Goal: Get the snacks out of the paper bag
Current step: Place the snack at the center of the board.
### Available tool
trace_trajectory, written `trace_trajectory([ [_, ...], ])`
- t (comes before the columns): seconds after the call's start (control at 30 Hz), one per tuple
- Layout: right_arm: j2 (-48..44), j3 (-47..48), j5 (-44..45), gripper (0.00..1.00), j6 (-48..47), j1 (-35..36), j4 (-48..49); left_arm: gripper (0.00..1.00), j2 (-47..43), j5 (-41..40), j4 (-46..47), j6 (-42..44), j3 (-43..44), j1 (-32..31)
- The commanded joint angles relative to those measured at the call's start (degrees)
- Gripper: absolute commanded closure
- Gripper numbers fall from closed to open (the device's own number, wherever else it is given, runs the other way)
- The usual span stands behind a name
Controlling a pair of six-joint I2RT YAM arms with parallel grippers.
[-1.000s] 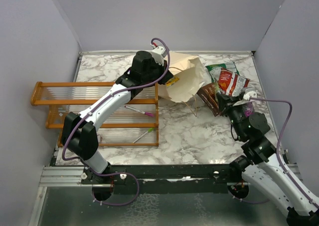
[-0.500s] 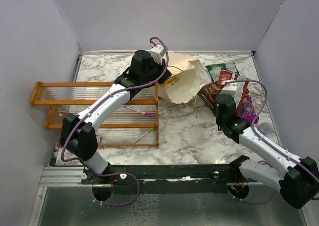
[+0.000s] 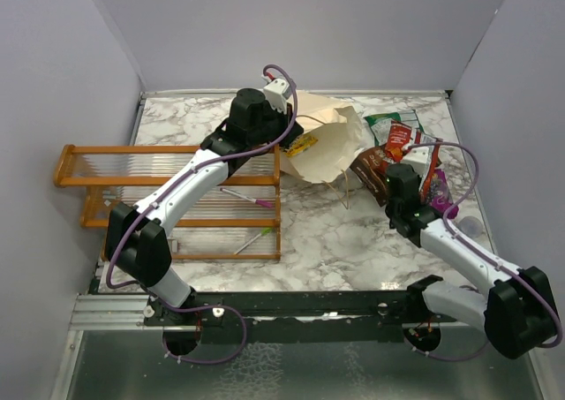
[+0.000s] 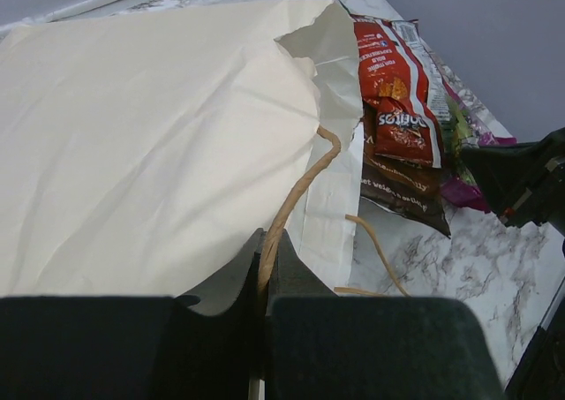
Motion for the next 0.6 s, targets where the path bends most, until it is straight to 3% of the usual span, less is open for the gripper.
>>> trace_trajectory([
  [0.0,-3.34,-2.78,-4.81,0.83,1.33,-0.58,5.07,1.00,-2.36,0.56,-0.41,0.28,0.75,0.41],
  [0.1,-4.95,-2.88,-5.52,0.73,2.56,-0.59,3.75,1.00,-2.32,0.59,-0.30,0.60,0.57,0.40],
  [0.23,-9.06,-1.74,-5.39,0.51,1.00,-0.59,1.91,1.00,-2.32,1.71,0.43,0.06,0.24,0.40],
  [0.37,-14.42,-0.42,-9.22,0.41,-1.43,-0.58,1.42,1.00,-2.44,3.91,1.54,-0.59,-0.11,0.41],
  [0.47,-17.57,-1.17,-15.23,0.27,-4.21,-0.59,3.60,1.00,-2.76,5.50,2.66,-0.38,-0.63,0.41],
  [0.57,-18.60,-1.70,-27.61,0.16,-8.92,-0.59,6.22,1.00,-3.12,7.97,4.42,0.20,-1.19,0.40],
])
